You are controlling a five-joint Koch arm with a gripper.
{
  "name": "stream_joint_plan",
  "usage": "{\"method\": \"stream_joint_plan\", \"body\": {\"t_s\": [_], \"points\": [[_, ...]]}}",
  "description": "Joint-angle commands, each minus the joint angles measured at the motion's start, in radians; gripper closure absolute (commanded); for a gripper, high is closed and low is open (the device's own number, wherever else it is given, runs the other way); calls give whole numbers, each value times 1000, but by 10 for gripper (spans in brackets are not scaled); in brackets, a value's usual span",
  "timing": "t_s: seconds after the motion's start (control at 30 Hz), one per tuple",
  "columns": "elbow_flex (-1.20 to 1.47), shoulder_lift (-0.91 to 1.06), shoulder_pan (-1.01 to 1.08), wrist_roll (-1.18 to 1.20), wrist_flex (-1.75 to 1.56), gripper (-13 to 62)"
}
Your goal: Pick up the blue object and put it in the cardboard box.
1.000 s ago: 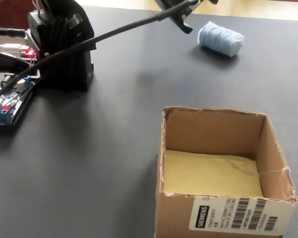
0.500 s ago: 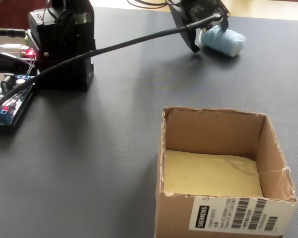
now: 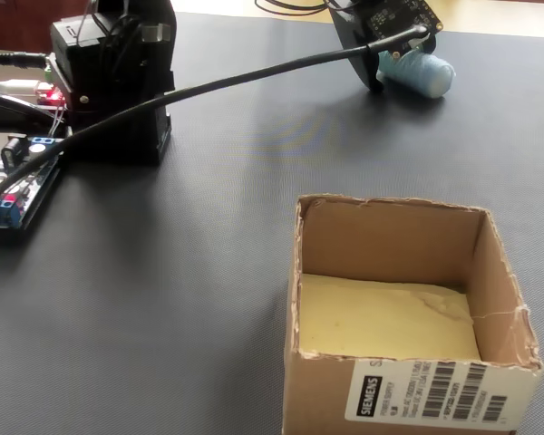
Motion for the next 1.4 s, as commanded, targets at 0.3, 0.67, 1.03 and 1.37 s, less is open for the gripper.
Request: {"method": "stream_joint_plan", "body": {"t_s": [0.3, 0.67, 1.03, 1.37], "points": [[26, -17, -2, -5, -170, 435], [149, 242, 89, -5, -219, 435], [393, 589, 245, -46, -471, 435], [523, 839, 565, -63, -526, 435]]}}
